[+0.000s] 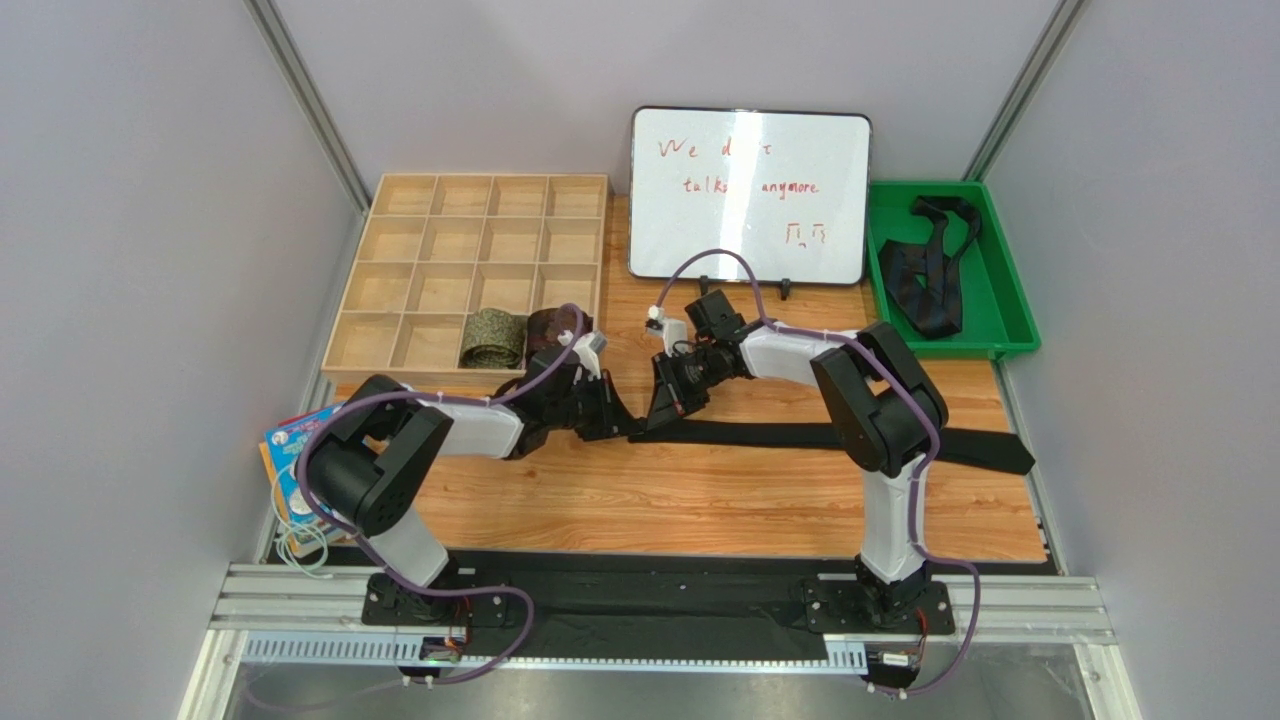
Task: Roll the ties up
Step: Roll the tie at the center of the board.
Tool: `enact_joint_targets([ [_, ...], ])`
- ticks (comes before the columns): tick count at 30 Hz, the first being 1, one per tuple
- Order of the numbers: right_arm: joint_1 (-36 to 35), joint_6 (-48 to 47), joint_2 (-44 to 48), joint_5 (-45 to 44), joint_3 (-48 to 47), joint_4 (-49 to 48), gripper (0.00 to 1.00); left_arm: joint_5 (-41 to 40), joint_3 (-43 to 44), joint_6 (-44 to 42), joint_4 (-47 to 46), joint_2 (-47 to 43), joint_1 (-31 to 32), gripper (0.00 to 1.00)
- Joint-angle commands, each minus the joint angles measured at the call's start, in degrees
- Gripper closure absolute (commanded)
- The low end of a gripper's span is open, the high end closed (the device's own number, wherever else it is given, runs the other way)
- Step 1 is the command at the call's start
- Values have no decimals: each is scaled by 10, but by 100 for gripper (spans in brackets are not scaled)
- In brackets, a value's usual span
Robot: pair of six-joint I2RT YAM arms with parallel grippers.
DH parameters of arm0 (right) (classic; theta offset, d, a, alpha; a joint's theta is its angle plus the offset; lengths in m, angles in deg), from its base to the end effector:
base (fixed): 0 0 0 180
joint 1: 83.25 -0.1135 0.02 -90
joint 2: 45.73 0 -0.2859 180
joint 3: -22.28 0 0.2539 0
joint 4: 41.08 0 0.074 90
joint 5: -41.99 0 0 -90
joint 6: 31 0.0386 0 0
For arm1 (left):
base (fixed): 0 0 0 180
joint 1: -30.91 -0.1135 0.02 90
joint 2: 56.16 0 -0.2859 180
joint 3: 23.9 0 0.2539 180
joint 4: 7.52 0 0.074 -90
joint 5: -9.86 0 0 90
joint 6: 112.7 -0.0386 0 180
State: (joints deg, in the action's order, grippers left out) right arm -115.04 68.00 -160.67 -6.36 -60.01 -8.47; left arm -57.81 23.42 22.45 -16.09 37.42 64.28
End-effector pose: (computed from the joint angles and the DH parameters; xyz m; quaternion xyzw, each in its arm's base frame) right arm 0.3242 0.2311 0.1424 -0.2550 0.8799 0.3953 0.0667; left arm 0.2426 -0.1774 0.1483 -0.0055 0.8847 -0.4083 0.2249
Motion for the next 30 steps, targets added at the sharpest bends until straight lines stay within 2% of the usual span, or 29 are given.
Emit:
enact_joint_targets([
  [1,-4,4,-15,-37,12,7,100,-44,27,9,11,33,6,95],
  [8,14,42,2,-2,16,13,82,-67,23,12,44,40,6,93],
  [13,17,97,0,29,12,0,74,-71,18,6,55,34,6,93],
  [21,19,138,1,45,15,-27,74,-81,16,8,64,31,6,93],
  [30,30,146,18,55,25,-42,67,-85,20,13,73,42,5,92],
])
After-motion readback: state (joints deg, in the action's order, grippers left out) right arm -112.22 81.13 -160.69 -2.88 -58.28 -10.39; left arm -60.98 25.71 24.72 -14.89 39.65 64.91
